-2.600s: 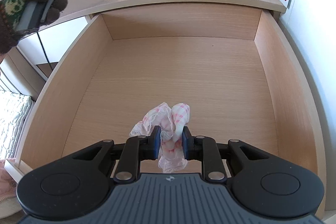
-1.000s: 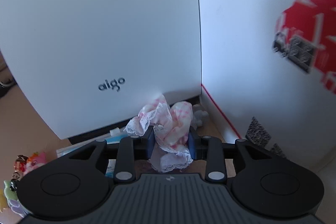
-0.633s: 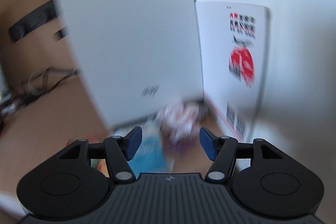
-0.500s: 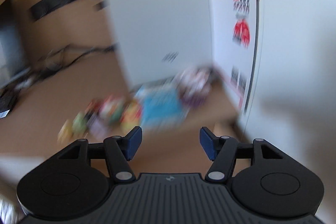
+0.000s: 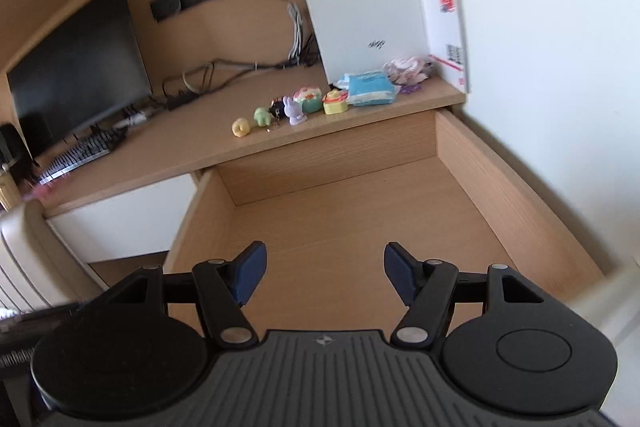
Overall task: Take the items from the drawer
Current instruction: 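Bring both tools back to the front of the empty drawer, then push the drawer front closed with both tools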
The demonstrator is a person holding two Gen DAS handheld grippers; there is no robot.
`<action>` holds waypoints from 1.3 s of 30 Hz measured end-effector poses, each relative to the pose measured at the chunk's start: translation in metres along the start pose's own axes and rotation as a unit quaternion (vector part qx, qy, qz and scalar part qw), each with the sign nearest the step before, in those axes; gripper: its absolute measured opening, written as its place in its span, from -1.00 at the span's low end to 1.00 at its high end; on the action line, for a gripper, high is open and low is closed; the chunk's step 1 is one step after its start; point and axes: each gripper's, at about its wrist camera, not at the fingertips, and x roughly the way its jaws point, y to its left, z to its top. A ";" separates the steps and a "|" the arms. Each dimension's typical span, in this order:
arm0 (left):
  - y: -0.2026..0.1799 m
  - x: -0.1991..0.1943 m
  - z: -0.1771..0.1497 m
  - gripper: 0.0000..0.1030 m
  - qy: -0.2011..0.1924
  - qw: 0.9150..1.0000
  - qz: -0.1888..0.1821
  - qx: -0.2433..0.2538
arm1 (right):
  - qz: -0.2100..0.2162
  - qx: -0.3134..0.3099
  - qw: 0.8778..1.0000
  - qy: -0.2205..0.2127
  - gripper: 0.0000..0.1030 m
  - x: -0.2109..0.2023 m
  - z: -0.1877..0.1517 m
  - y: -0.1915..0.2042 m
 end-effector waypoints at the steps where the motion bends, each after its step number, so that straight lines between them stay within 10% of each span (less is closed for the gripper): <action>1: -0.005 -0.003 -0.011 -0.39 0.004 1.000 -0.001 0.003 | 0.001 0.004 1.000 -0.006 0.28 -0.012 -0.008 -0.002; 15: -0.026 0.010 -0.095 -0.39 0.003 0.995 0.092 0.034 | -0.092 -0.013 0.994 -0.057 0.47 -0.060 -0.118 -0.022; 39: -0.020 0.050 -0.114 -0.61 0.002 0.990 0.134 0.052 | -0.105 -0.068 0.988 -0.090 0.62 -0.002 -0.153 -0.026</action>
